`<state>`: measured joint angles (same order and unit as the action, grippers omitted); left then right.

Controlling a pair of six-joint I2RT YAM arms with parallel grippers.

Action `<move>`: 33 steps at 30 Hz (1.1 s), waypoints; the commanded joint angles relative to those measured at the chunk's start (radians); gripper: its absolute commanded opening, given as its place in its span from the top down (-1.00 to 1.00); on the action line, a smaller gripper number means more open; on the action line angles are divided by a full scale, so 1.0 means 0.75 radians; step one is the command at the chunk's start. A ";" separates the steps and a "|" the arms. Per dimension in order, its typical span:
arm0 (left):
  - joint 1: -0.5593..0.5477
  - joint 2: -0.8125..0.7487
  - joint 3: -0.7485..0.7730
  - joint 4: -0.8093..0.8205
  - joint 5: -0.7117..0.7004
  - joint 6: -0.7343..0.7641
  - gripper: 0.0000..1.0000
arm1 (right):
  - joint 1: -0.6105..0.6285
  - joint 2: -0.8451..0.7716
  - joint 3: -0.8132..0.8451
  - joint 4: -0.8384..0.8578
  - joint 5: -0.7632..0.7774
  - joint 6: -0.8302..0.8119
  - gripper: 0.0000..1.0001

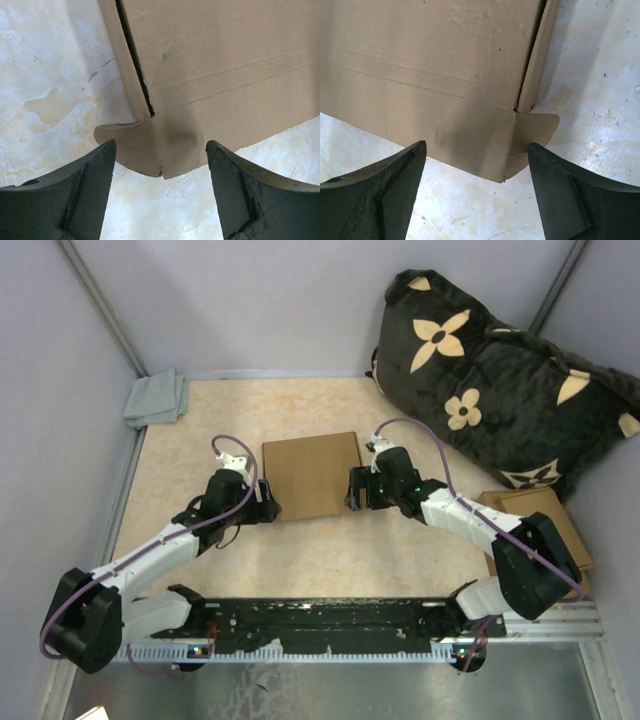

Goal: Fold the paper box

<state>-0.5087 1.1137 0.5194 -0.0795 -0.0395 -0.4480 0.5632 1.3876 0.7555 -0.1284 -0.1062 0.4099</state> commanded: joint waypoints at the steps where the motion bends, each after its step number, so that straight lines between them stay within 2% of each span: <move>1: -0.008 -0.040 0.010 -0.055 0.039 -0.026 -0.58 | 0.009 -0.033 0.013 0.022 -0.022 -0.024 -0.65; 7: -0.009 0.028 0.010 -0.044 -0.004 -0.007 -0.60 | 0.008 -0.034 0.006 0.024 -0.044 -0.022 -0.63; 11: -0.013 0.069 0.026 -0.044 0.047 -0.017 -0.59 | 0.008 -0.043 0.003 0.010 -0.074 -0.028 -0.61; 19: -0.028 -0.026 0.023 -0.036 0.128 -0.027 -0.48 | 0.008 -0.080 -0.002 -0.027 -0.142 -0.027 -0.39; 33: -0.030 -0.071 0.058 -0.103 0.173 -0.036 -0.38 | 0.008 -0.137 0.020 -0.081 -0.171 -0.009 -0.36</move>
<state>-0.5266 1.0920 0.5205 -0.1265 0.0608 -0.4580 0.5632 1.3441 0.7517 -0.1829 -0.2081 0.4015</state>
